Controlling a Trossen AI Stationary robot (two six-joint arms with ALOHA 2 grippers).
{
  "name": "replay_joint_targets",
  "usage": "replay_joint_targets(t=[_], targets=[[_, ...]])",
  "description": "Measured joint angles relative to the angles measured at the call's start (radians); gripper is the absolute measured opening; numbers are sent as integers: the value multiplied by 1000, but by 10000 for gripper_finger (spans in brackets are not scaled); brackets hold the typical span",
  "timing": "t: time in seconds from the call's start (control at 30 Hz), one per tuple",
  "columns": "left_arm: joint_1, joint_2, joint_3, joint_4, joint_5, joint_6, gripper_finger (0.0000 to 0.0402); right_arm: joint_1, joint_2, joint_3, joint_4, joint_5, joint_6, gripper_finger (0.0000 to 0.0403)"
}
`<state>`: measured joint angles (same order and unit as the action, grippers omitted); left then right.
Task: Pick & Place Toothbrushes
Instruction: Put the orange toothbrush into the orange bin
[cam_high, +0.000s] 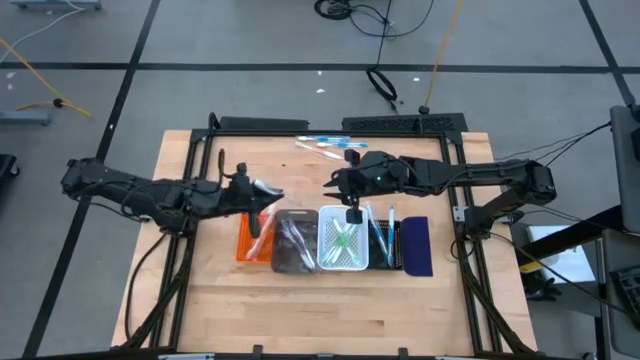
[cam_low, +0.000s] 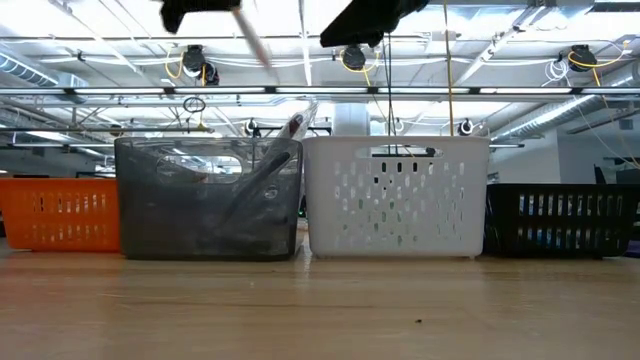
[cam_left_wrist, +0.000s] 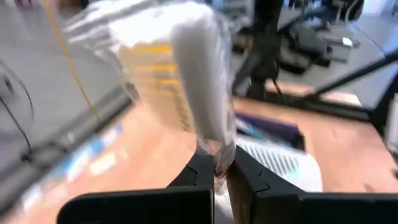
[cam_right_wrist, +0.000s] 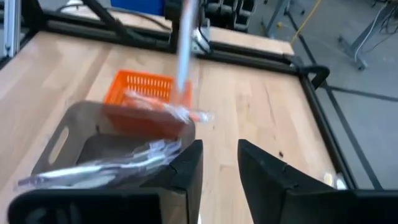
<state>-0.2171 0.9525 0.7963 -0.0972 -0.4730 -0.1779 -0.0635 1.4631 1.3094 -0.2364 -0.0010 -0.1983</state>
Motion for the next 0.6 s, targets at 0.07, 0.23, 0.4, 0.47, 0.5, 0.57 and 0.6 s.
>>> replay_joint_targets(t=[0.07, 0.23, 0.4, 0.47, 0.5, 0.57, 0.6], targets=[[-23, -28, 0, -97, 5, -94, 6, 0, 0, 0, -22, 0, 0, 96], [-64, -81, 0, -326, 61, -322, 7, 0, 0, 0, -41, 0, -1, 91], [-88, -83, 0, -527, 99, -503, 6, 0, 0, 0, -40, 0, -1, 89], [-88, -74, -1, -581, 133, -566, 6, 0, 0, 0, -41, 0, -1, 90], [-88, -70, -1, -602, 143, -589, 6, 0, 0, 0, -40, 0, -1, 91], [-88, -60, -1, -630, 165, -625, 7, 0, 0, 0, -39, 0, -2, 90], [-88, -55, -1, -632, 177, -634, 8, 0, 0, 0, -39, 0, -2, 89]])
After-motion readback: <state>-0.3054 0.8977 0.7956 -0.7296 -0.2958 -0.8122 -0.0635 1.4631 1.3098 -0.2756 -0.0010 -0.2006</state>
